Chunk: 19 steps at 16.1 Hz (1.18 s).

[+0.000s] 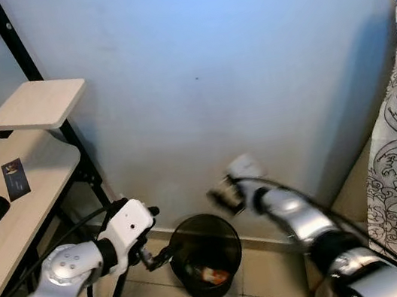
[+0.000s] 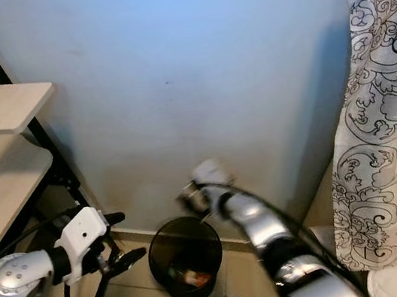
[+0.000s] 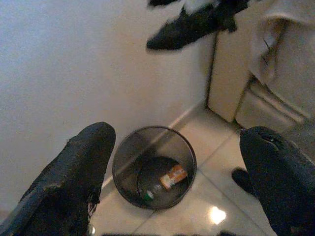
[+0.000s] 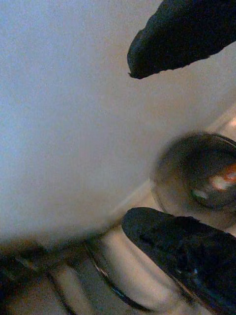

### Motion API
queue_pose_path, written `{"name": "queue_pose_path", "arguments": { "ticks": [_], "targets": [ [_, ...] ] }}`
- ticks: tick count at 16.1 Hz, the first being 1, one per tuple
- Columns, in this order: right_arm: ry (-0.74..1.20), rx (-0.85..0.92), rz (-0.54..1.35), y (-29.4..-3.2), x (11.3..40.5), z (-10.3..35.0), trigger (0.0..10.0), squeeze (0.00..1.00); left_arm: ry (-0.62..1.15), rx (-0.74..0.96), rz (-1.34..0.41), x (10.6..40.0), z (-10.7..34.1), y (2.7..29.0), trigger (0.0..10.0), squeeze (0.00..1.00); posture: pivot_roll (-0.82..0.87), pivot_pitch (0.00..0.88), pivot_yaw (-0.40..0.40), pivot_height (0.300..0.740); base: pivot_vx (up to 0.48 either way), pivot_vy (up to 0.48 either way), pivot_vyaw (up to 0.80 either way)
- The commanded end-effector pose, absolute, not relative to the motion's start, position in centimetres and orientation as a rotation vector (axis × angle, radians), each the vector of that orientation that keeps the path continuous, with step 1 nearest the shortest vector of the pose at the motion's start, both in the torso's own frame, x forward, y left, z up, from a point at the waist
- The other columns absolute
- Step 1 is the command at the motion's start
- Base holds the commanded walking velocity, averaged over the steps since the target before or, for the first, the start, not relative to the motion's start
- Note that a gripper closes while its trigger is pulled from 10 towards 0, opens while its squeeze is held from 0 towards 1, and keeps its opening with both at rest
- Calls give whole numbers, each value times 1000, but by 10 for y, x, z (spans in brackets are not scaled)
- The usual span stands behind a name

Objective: Clean up the room

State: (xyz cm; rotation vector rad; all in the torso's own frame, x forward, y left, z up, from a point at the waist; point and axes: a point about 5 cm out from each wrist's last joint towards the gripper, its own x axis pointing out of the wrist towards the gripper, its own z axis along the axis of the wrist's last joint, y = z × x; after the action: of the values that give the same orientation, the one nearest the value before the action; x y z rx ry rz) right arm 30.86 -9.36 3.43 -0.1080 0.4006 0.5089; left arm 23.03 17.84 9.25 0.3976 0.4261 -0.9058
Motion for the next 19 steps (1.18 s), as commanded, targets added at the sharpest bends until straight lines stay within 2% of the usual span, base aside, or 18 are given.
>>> {"name": "queue_pose_path", "arguments": {
  "ticks": [1,4,10,14,19],
  "targets": [
    [311,-13,387,-108,311,53,10000,0,370,340,-836,233,100,173,10000,0,141,0,-17,740,0,0,-587],
    [228,81,158,-139,290,67,10000,0,260,261,-683,241,105,156,10000,0,103,0,2,740,0,0,-587],
    [211,121,-65,-154,267,80,10000,0,224,314,-492,246,104,157,10000,0,63,0,27,740,0,0,-587],
    [232,113,-132,-162,253,78,10000,0,276,241,-379,240,98,170,10000,0,67,0,28,740,0,0,-595],
    [259,126,-142,-157,252,79,10000,0,201,263,-309,247,106,171,10000,0,74,0,40,740,0,0,-601]
  ]
}}
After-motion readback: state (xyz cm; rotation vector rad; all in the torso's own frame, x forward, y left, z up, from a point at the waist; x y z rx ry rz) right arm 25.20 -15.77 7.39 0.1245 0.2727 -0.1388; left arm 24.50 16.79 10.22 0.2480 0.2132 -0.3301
